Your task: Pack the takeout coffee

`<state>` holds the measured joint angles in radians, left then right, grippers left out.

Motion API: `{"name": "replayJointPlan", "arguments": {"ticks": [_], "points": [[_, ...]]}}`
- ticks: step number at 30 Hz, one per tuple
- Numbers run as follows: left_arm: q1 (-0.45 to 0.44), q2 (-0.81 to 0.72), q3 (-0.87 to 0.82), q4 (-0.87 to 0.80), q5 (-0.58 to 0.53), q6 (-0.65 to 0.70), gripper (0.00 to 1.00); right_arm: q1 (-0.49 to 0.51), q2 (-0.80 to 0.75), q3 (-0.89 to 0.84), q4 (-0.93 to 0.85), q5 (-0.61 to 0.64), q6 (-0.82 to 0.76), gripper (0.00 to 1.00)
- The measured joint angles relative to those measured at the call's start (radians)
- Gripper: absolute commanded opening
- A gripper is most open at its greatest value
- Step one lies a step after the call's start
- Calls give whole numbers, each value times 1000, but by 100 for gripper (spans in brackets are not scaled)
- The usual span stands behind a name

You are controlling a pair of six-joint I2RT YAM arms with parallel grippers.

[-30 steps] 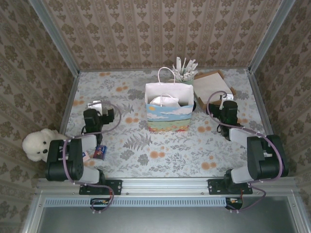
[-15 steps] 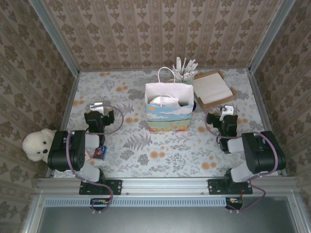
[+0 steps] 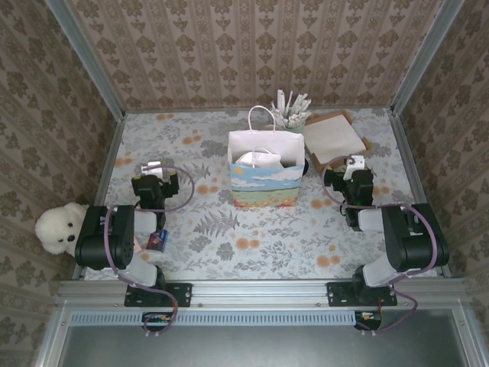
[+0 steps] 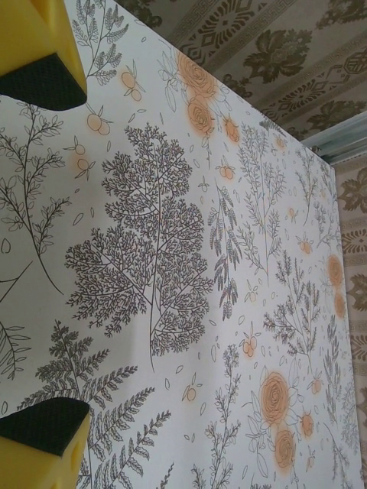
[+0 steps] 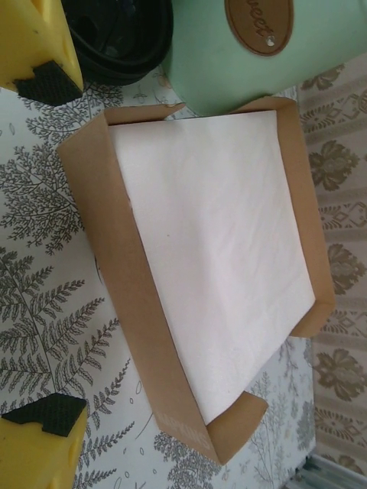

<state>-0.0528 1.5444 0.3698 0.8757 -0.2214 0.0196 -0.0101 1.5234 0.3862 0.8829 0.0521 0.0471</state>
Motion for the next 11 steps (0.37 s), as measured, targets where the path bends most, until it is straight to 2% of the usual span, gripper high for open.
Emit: {"name": "replayJointPlan", "arguments": {"ticks": [11], "points": [[8,0,0,0,15,0,100,-4,0,1,-20,-55,0,100]]}}
